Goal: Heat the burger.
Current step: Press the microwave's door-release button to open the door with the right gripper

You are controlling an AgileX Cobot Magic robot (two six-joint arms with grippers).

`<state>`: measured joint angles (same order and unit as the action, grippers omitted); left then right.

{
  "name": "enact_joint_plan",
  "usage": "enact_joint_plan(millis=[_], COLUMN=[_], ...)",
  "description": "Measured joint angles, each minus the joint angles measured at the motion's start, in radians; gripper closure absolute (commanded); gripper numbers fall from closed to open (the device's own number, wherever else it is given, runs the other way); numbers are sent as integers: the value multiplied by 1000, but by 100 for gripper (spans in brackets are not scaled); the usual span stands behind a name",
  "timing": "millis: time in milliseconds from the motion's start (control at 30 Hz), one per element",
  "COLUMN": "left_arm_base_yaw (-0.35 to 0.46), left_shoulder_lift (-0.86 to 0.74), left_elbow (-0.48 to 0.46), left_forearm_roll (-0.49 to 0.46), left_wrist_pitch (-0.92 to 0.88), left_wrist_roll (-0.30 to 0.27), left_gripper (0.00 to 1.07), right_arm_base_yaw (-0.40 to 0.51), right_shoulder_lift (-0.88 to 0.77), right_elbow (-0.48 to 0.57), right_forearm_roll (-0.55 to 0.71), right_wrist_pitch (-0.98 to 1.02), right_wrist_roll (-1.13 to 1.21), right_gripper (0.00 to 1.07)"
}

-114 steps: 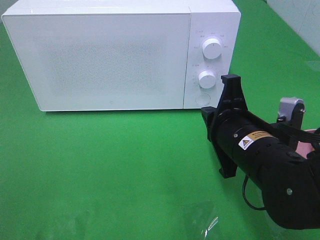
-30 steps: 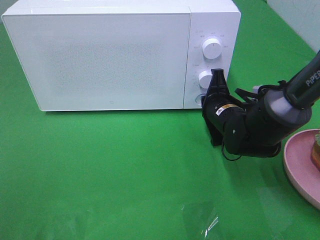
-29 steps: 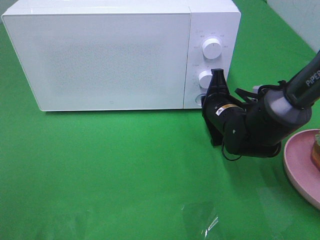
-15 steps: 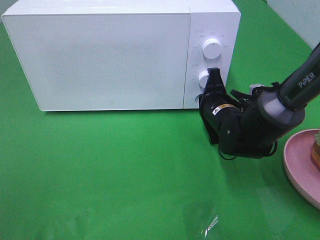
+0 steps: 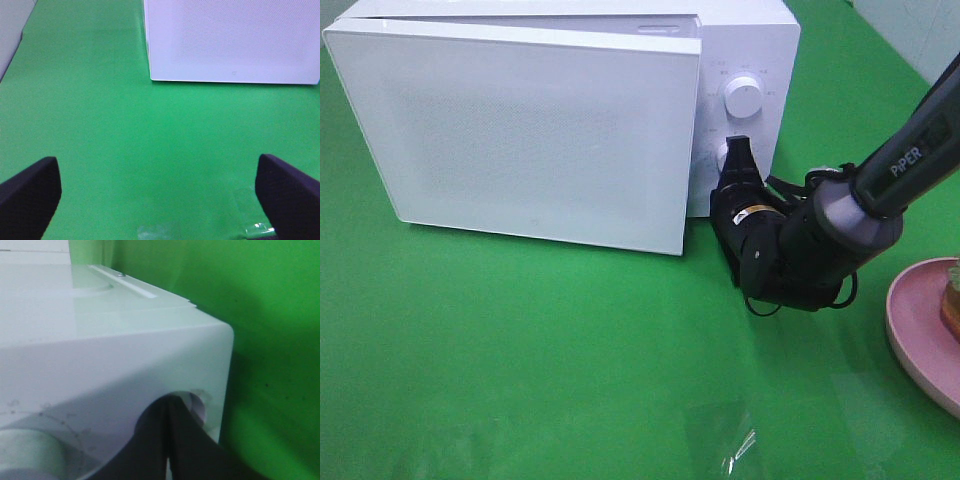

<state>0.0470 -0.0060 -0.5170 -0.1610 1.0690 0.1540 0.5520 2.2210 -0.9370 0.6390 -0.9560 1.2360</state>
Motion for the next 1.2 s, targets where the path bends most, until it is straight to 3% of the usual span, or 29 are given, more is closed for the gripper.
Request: enact_joint_plan(millis=[867,1200], left_arm_base_yaw=[0,0], left_shoulder_lift=[0,0], left_elbow=[0,0], left_forearm_roll=[0,0], left_wrist_pitch=[0,0], left_wrist_roll=[0,0], left_gripper=[9,9], right_arm_base_yaw=[6,-12], right_shoulder_lift=[1,-30], right_elbow=[-3,29], right_forearm_roll=[12,-62], right_wrist_pitch=[0,31], right_wrist_roll=[10,25], right_gripper=[107,107])
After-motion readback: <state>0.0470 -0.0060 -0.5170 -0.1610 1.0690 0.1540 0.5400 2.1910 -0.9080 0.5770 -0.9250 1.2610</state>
